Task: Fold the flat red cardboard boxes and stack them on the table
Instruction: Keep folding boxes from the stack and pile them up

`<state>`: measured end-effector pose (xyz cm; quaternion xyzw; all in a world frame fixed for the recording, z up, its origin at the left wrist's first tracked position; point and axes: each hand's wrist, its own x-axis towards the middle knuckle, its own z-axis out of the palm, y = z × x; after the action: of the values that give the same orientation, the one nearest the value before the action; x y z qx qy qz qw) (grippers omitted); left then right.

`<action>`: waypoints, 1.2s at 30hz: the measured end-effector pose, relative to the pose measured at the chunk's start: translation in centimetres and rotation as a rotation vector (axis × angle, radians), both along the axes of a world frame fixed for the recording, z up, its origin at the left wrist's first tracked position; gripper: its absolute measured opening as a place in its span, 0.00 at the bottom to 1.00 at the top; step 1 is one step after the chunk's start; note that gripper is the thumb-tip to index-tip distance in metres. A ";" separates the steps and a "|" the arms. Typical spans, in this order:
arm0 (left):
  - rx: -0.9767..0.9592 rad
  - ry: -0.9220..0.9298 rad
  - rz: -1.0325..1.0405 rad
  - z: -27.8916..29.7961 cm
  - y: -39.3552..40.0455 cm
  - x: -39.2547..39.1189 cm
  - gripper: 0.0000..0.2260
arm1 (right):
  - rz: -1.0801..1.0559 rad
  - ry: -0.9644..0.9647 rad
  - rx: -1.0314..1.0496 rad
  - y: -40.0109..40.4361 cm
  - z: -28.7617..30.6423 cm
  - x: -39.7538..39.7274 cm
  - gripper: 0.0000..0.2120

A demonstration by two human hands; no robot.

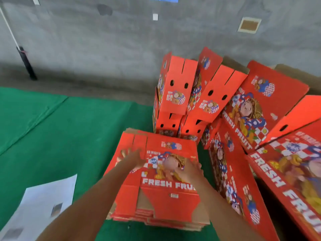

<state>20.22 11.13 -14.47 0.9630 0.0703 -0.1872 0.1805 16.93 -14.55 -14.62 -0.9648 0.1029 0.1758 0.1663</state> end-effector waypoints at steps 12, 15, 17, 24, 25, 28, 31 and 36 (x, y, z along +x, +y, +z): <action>-0.286 -0.313 0.396 -1.4 3.1 -13.8 0.42 | -0.437 -0.181 0.285 -1.2 -2.9 -11.6 0.41; -0.446 -0.313 0.480 -1.7 3.6 -16.1 0.39 | -0.587 -0.219 0.294 -1.0 -3.1 -13.9 0.43; -0.527 -0.322 0.540 -1.9 3.4 -17.4 0.35 | -0.629 -0.242 0.278 -0.6 -2.9 -15.1 0.41; -0.626 -0.388 0.726 -1.4 3.0 -20.7 0.30 | -0.669 -0.461 0.396 -0.8 -0.8 -18.5 0.34; -0.633 -0.412 0.745 -0.9 3.2 -20.9 0.30 | -0.679 -0.482 0.412 -1.1 -0.2 -18.5 0.33; -0.689 -0.474 0.745 1.3 3.9 -21.1 0.31 | -0.657 -0.502 0.421 -1.8 2.1 -18.1 0.32; -0.613 -0.488 0.670 3.9 4.6 -21.0 0.30 | -0.567 -0.548 0.410 -2.3 4.3 -17.7 0.30; -0.494 -0.526 0.566 7.7 6.8 -20.8 0.30 | -0.386 -0.525 0.707 -3.6 7.3 -17.9 0.16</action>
<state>-0.57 17.96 -6.80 0.8489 0.2356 0.1091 0.4605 -0.99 -18.19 -7.31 -0.8242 0.1686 -0.0834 0.5342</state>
